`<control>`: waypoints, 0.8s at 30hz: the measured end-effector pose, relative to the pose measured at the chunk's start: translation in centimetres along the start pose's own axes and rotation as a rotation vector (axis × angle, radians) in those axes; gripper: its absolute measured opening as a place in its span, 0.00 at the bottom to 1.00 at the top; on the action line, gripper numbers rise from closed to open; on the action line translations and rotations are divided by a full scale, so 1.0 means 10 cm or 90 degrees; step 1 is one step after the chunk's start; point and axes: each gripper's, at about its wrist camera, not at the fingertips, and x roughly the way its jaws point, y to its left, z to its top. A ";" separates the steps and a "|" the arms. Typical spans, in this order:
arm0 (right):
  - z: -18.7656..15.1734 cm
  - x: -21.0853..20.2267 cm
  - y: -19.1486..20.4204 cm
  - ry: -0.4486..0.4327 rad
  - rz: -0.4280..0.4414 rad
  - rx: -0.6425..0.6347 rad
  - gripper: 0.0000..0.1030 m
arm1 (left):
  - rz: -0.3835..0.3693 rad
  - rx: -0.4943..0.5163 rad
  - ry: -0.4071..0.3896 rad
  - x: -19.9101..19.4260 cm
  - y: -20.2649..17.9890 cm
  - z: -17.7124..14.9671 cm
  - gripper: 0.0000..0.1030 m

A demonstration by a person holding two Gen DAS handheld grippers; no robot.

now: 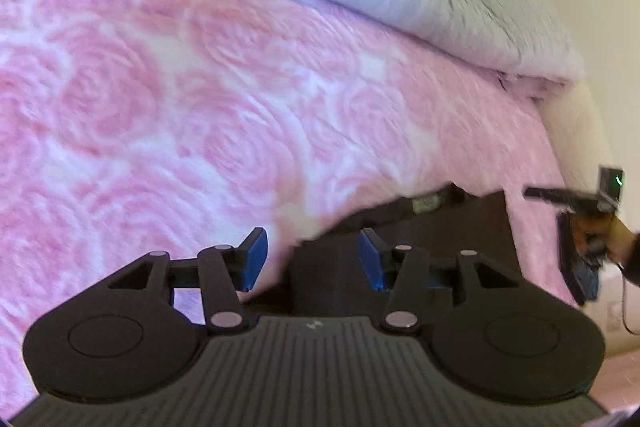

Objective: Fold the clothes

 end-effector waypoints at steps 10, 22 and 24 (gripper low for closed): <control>-0.56 0.07 0.10 0.010 -0.016 0.013 0.45 | 0.135 0.231 0.065 0.47 -0.71 -0.46 0.38; -0.37 0.45 -0.03 -0.039 0.005 0.052 0.40 | 0.116 0.017 0.005 0.37 -0.11 -0.51 0.02; -0.33 0.47 -0.04 -0.031 0.002 0.057 0.01 | 0.121 0.040 -0.002 0.35 -0.17 -0.50 0.02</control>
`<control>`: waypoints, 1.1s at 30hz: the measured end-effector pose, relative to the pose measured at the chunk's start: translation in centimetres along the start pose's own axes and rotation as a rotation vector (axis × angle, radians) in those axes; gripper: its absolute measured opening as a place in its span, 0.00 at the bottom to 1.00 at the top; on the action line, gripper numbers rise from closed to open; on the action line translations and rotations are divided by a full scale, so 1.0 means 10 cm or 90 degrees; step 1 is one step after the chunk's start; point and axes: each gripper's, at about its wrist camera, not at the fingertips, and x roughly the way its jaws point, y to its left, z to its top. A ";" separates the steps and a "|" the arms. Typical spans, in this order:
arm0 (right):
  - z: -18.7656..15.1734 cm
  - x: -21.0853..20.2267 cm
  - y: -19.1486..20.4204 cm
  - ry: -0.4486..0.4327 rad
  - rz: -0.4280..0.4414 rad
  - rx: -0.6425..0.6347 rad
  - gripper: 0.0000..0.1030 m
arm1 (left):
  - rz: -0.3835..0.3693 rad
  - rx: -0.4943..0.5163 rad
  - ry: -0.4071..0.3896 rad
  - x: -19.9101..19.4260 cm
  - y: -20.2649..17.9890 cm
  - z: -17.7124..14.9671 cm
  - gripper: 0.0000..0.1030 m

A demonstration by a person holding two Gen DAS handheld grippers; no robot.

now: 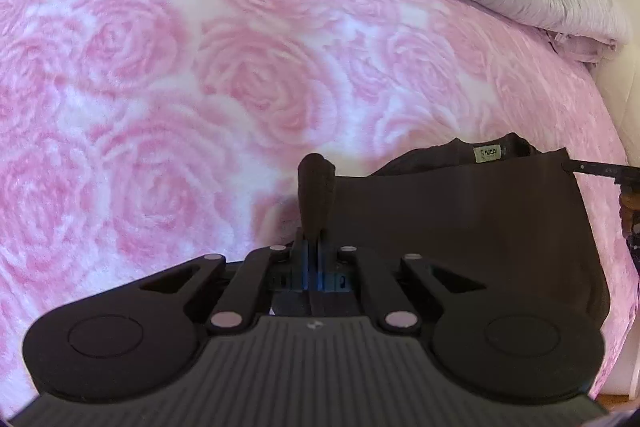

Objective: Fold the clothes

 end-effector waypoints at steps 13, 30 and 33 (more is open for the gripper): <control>0.21 -0.30 0.00 -0.059 -0.009 -0.046 0.01 | -0.001 0.021 -0.051 -0.16 0.08 0.16 0.02; -0.07 -0.42 0.14 -0.037 -0.080 -0.038 0.25 | 0.068 0.017 -0.016 -0.17 0.14 -0.10 0.19; -0.37 -0.67 0.34 -0.025 -0.054 -0.065 0.26 | 0.055 0.053 -0.026 -0.46 -0.09 -0.35 0.19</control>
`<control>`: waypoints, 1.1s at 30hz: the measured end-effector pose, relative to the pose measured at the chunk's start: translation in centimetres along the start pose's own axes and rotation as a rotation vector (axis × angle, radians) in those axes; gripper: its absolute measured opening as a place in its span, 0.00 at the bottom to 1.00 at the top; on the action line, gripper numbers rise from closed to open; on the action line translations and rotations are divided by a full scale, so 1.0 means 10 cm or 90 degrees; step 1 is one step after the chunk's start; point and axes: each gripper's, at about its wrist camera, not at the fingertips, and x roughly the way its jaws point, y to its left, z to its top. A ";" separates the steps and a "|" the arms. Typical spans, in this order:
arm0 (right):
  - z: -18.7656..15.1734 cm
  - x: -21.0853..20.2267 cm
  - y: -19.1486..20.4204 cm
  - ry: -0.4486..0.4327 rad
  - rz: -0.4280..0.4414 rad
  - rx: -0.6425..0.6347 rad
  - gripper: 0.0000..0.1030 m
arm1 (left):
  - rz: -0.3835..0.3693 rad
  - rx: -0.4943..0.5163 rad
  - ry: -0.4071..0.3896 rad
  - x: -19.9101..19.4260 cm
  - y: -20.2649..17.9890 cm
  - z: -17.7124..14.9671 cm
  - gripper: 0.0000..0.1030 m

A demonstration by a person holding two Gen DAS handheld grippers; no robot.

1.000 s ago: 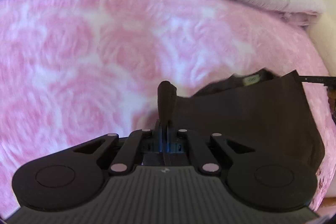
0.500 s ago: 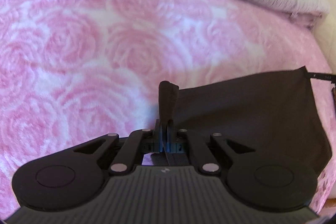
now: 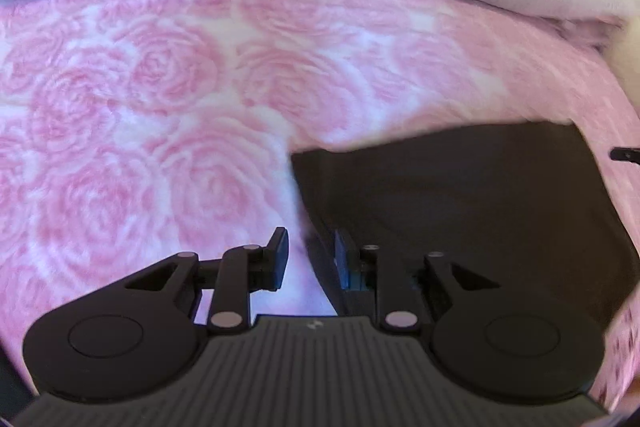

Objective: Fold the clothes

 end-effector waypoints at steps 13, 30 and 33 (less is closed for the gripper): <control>-1.67 -0.24 0.73 0.137 0.079 -0.062 0.26 | -0.068 0.070 0.098 -0.06 -0.65 -1.60 0.17; -2.05 -0.60 0.76 0.192 -0.050 0.026 0.27 | -0.016 0.095 0.159 -0.25 -0.64 -1.69 0.20; -2.09 -0.74 0.75 0.178 -0.049 0.051 0.28 | 0.000 0.092 0.150 -0.43 -0.71 -1.73 0.19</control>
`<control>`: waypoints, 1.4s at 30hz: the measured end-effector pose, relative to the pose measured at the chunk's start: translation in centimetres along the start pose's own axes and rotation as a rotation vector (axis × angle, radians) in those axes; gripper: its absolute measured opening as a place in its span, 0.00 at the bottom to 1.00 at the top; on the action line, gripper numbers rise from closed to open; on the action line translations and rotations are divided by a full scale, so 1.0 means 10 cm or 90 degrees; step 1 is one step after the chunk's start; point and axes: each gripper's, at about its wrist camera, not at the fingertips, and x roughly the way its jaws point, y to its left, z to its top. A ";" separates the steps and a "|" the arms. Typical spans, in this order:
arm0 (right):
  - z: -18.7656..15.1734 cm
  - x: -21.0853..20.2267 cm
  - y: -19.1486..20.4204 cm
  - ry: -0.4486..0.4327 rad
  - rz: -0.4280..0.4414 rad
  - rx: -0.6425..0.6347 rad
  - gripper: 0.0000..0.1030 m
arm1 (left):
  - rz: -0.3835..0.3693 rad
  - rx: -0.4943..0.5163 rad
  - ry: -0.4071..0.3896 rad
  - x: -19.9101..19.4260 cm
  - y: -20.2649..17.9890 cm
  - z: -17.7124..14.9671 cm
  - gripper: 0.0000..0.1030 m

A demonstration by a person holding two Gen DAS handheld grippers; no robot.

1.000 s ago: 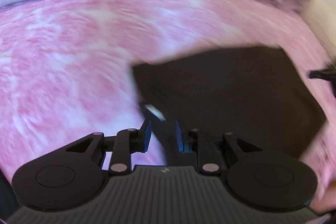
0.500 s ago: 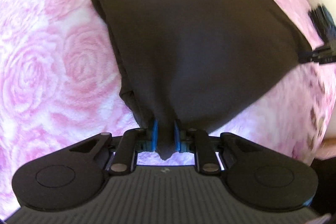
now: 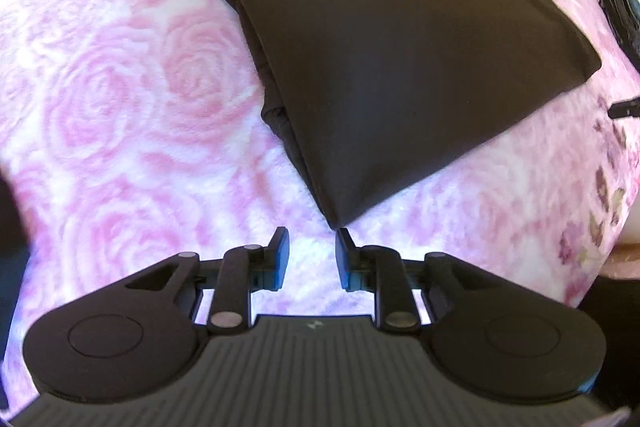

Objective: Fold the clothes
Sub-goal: 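Open both grippers and move back from the folded shirt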

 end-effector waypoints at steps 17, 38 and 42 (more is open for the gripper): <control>-0.04 -0.61 -0.01 -0.007 0.018 0.032 0.30 | 0.042 -0.032 -0.031 -0.78 -0.65 -0.21 0.28; 0.00 -0.60 1.89 -0.085 -0.035 0.089 0.57 | 0.003 0.330 -0.100 -0.95 0.56 0.01 0.57; -0.02 -0.35 2.70 -0.072 -0.034 0.028 0.60 | 0.039 0.525 -0.133 -0.88 0.77 0.13 0.63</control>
